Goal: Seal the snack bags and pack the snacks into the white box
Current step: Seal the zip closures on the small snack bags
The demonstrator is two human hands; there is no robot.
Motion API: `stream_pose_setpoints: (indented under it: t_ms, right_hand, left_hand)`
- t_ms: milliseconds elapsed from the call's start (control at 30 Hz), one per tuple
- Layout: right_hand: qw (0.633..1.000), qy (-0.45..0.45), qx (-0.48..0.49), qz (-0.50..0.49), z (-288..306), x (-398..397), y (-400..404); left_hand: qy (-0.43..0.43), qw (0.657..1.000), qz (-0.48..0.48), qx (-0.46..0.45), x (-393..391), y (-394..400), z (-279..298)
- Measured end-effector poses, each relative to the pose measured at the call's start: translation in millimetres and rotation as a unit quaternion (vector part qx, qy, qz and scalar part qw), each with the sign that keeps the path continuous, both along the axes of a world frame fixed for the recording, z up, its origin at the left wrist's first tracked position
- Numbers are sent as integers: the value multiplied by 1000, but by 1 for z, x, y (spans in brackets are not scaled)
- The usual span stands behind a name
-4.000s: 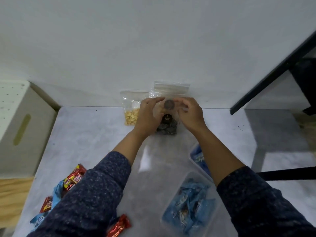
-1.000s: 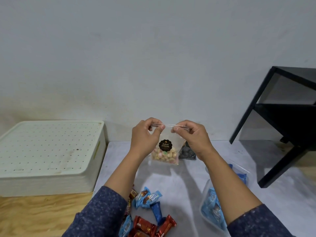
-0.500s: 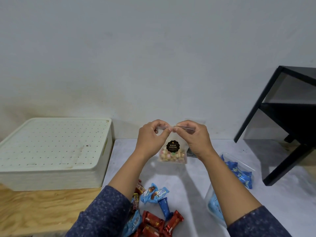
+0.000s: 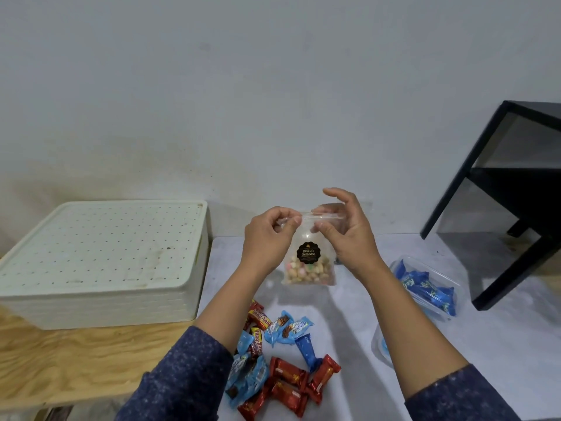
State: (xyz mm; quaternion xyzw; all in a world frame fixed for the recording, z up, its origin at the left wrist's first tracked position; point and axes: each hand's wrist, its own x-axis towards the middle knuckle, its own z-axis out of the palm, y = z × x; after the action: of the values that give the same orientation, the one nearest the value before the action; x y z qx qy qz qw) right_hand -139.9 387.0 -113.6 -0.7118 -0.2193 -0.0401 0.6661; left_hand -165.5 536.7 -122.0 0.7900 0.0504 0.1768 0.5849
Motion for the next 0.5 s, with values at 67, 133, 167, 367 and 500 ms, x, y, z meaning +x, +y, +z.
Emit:
stream_pose_setpoints:
  t_ms: [67, 133, 167, 367, 500]
  right_hand:
    - [999, -29, -26, 3, -4, -2, -2]
    - [996, -50, -66, 11, -7, -4, -5]
    - [994, -55, -93, 13, -9, -3, -6]
    - [988, -23, -152, 4, -16, 12, -14]
    - [995, 47, -85, -22, -27, 29, -25]
  left_hand:
    - [-3, 998, 30, -57, 1, 2, 1]
    - [-9, 993, 45, -113, 3, 5, 3]
    - [-12, 991, 41, -127, 5, 5, 3]
    - [-39, 998, -21, -49, 12, -11, -5]
    - [-51, 996, -67, 3, 22, -14, -22]
